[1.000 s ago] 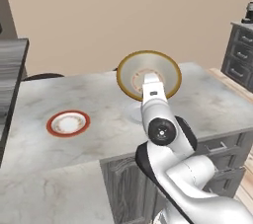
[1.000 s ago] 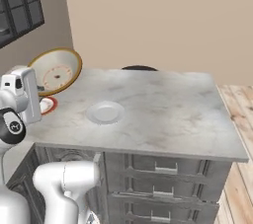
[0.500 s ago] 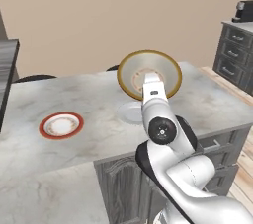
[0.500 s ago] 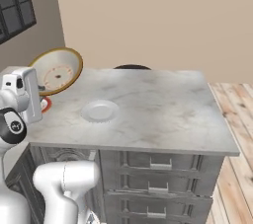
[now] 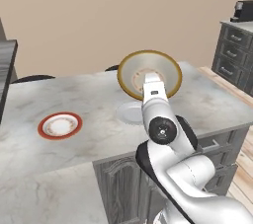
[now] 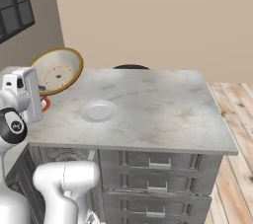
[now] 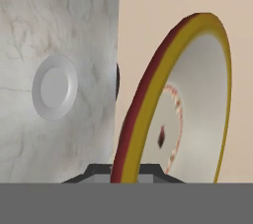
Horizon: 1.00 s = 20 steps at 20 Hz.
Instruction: Move the bowls from the cabinet to the plates on the dining table.
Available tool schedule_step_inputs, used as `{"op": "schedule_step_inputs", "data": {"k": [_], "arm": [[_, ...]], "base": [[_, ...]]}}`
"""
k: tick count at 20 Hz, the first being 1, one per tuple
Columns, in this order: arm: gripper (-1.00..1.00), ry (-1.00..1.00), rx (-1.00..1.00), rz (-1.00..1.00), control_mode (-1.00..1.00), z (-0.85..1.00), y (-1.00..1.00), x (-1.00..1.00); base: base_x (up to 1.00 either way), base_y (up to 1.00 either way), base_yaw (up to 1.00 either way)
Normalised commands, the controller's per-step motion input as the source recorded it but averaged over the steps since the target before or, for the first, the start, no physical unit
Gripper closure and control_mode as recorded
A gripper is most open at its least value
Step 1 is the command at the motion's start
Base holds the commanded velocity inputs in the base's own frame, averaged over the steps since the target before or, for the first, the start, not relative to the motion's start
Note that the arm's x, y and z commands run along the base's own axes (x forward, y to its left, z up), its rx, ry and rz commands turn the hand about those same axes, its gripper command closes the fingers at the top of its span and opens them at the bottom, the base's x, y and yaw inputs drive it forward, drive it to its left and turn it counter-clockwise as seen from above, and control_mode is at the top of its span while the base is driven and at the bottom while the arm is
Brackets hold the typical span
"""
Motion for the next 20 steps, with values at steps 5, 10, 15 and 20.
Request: {"op": "schedule_step_inputs", "data": {"k": [5, 10, 15, 20], "arm": [[1.0, 0.0, 0.0, -0.05, -1.0, -0.04, 0.0, 0.07], [1.0, 0.02, 0.0, -0.04, -1.0, -0.03, 0.04, 0.23], [1.0, 0.09, 0.02, 0.01, -1.0, -0.06, 0.11, 0.43], [1.0, 0.13, 0.07, 0.1, -1.0, -0.22, 0.17, 0.34]], "base": [[0.0, 0.0, -0.01], [0.0, 0.0, 0.0], [0.0, 0.0, 0.0], [0.0, 0.0, 0.0]]}}
